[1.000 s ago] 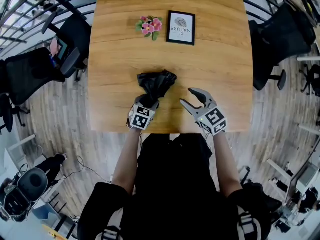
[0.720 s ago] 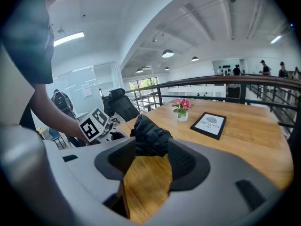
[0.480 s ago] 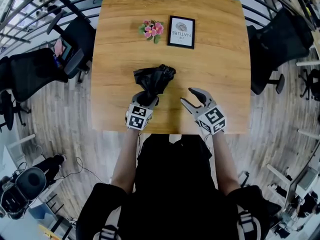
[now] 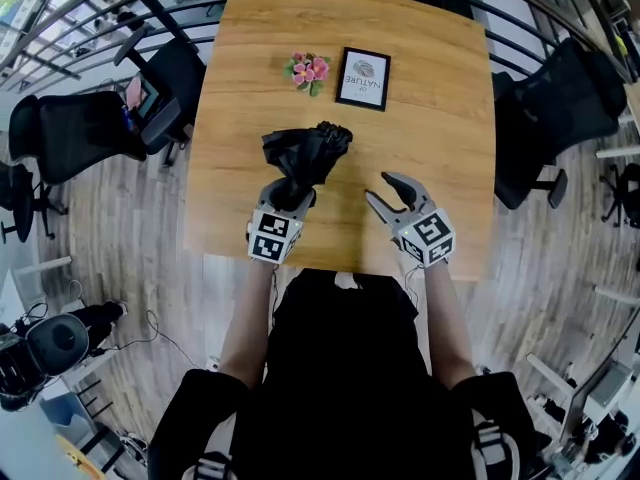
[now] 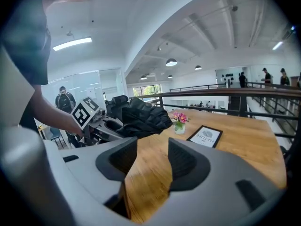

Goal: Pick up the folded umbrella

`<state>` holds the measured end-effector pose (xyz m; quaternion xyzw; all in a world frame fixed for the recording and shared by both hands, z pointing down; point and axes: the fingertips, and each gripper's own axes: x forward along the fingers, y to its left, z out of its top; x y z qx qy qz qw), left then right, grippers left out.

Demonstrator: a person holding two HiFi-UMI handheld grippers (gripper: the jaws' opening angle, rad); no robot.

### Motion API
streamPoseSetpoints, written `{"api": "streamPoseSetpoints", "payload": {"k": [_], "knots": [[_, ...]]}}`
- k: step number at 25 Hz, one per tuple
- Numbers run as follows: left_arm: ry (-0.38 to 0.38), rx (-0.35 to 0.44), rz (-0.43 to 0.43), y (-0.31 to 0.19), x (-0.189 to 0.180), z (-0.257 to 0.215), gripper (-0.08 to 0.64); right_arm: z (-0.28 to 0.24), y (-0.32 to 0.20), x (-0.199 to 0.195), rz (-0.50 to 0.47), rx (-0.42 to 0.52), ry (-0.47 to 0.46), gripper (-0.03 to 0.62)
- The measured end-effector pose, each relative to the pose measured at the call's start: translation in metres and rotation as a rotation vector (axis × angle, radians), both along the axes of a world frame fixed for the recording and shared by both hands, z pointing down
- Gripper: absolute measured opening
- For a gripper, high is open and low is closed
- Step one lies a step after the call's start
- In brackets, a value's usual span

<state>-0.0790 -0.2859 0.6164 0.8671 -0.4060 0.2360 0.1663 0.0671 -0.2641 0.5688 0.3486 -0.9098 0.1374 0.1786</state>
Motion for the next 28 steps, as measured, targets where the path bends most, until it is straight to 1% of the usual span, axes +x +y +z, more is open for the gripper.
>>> {"api": "streamPoseSetpoints", "payload": {"k": [4,9,14,17,20,25,28], "knots": [[-0.01,0.067,-0.042,0.004,0.007,-0.027,0.224,-0.007,0.0,0.012,-0.025,0.028,0.006,0.201],[-0.033,0.096,-0.111,0.011,0.004,-0.052,0.224,-0.028,-0.007,0.016,-0.05,0.082,-0.013,0.193],[-0.019,0.166,-0.171,0.016,0.008,-0.08,0.224,-0.039,-0.012,0.023,-0.081,0.118,-0.027,0.193],[-0.034,0.169,-0.2,0.027,0.013,-0.087,0.224,-0.044,-0.012,0.029,-0.095,0.133,-0.028,0.192],[-0.052,0.176,-0.214,0.037,0.019,-0.09,0.224,-0.048,-0.013,0.039,-0.1,0.152,-0.016,0.178],[-0.037,0.179,-0.243,0.053,0.035,-0.095,0.224,-0.059,-0.012,0.053,-0.1,0.18,-0.045,0.173],[-0.034,0.187,-0.253,0.06,0.043,-0.097,0.224,-0.063,-0.008,0.056,-0.111,0.188,-0.047,0.173]]}}
